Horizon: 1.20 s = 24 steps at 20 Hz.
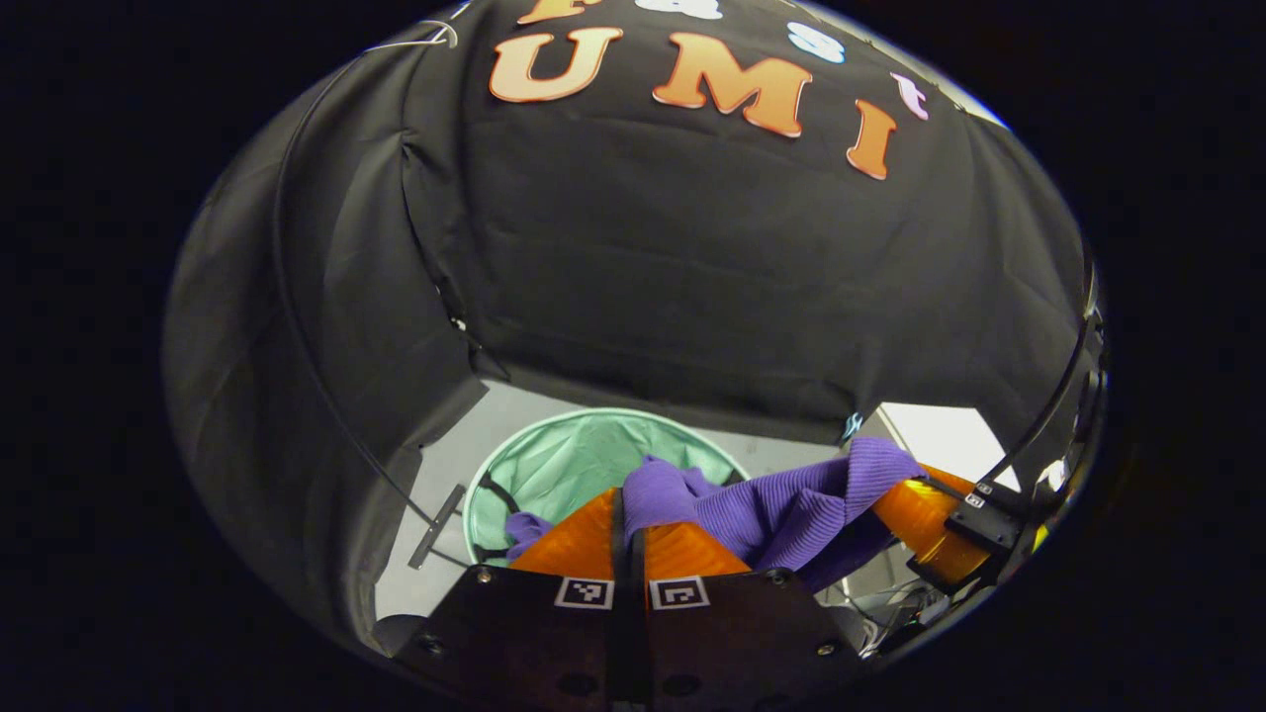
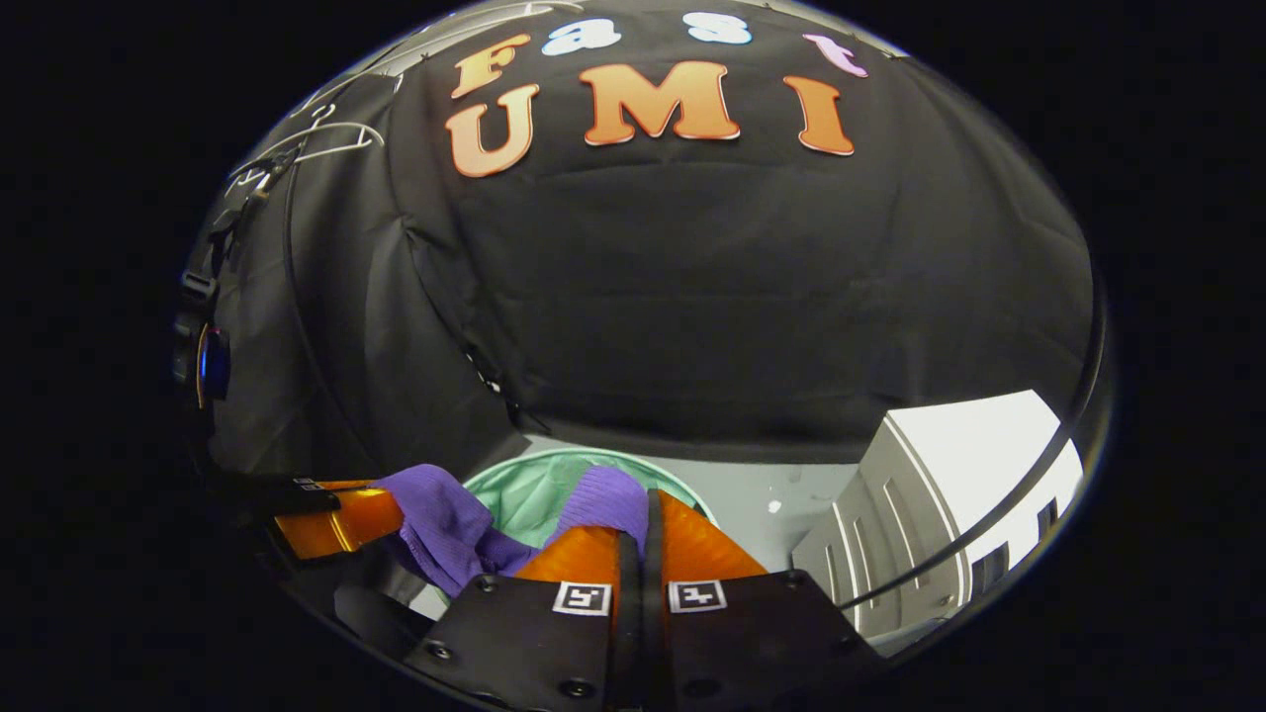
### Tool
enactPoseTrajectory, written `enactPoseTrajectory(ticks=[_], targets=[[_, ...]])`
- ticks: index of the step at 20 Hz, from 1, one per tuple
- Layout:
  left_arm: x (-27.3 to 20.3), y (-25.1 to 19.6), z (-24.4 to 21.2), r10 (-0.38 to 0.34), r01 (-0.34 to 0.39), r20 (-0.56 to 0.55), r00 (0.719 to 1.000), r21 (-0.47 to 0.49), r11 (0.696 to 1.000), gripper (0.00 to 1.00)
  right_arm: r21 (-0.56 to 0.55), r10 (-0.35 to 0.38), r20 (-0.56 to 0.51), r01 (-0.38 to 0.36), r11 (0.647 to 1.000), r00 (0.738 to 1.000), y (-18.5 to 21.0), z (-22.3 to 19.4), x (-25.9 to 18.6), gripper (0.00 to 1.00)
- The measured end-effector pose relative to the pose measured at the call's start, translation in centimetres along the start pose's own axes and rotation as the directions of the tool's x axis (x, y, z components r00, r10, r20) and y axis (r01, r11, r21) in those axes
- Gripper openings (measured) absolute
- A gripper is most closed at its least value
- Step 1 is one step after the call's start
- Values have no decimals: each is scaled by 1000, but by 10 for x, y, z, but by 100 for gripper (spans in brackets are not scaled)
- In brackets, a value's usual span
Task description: Grasp the clothes on the hanger with both hands and then place them into the laundry hamper below.
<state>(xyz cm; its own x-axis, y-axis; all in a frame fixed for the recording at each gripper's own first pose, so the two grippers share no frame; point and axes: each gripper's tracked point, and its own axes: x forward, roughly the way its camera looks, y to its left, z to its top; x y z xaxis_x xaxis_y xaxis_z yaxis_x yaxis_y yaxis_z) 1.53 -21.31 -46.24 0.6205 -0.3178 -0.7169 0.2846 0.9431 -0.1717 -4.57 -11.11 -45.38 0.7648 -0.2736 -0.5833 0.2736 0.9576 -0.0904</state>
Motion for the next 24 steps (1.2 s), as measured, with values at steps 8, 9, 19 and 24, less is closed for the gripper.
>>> enactPoseTrajectory(ticks=[8,9,19,24], targets=[[57,23,-51,58,-62,-177,982,-17,998,0,34,-9,-163,15,999,987,-8,-70,60,8],[60,25,-57,66,-71,-201,977,-18,997,0,46,-3,-187,12,999,982,-6,-82,66,8],[88,49,-125,122,-139,-400,908,-11,990,6,52,-11,-390,34,998,921,2,-170,101,10],[87,50,-125,122,-150,-400,908,-40,988,11,66,-22,-421,55,996,907,0,-182,102,15]])
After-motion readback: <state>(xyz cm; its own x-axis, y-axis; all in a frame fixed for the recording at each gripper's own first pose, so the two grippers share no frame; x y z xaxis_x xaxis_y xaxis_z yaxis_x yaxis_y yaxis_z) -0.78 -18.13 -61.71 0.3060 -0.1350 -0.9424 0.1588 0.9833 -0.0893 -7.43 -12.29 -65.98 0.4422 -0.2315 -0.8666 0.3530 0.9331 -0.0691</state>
